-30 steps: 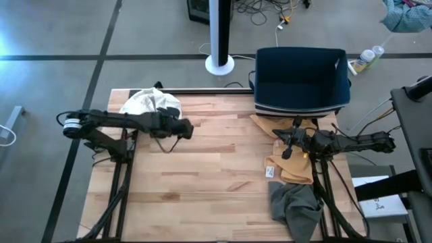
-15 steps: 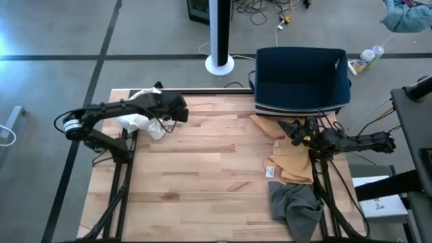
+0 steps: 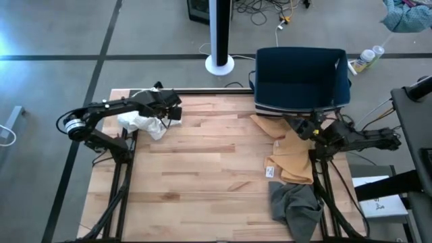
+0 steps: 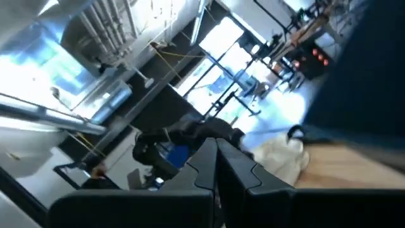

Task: Fold towel
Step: Fold the white towel

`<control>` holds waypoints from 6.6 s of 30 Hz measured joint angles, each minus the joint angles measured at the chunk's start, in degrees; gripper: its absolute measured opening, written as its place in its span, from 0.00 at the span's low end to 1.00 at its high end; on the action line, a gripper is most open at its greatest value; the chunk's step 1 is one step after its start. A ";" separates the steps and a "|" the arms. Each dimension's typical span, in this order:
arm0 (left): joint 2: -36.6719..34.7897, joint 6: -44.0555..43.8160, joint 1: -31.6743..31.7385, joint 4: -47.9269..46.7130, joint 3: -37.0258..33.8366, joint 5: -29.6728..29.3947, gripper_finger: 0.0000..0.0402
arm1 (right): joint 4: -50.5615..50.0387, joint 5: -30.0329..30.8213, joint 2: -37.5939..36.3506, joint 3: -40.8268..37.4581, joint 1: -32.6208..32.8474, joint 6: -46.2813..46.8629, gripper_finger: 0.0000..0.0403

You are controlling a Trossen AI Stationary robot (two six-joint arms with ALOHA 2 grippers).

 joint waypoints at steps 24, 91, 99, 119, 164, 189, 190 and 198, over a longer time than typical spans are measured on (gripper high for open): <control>-0.84 20.93 0.17 27.99 -5.58 19.19 0.04 | -13.01 -8.43 46.57 44.37 0.02 -23.01 0.00; -2.34 33.74 -31.15 26.75 39.23 61.23 0.00 | -58.55 -67.94 85.47 108.43 -8.87 -31.94 0.49; -2.60 33.74 -31.13 26.16 39.21 60.98 0.00 | -57.47 -67.94 84.99 108.43 -8.50 -31.97 0.32; -7.51 36.67 -30.41 23.48 39.18 46.42 0.13 | -58.20 -59.36 82.96 113.10 -8.52 -32.85 0.01; 5.30 36.32 -30.56 70.95 -20.38 29.00 0.36 | -103.59 -45.14 82.51 115.42 -9.03 -50.43 0.00; 21.68 40.45 -30.89 35.81 4.14 28.43 0.34 | -104.81 -43.20 82.92 112.10 -9.14 -49.95 0.00; 21.52 40.99 -30.89 35.27 4.52 28.43 0.31 | -104.84 -43.20 82.92 112.10 -9.14 -49.96 0.00; 17.94 42.80 -30.80 29.47 5.48 29.90 0.03 | -104.80 -43.18 82.81 112.10 -9.14 -49.98 0.00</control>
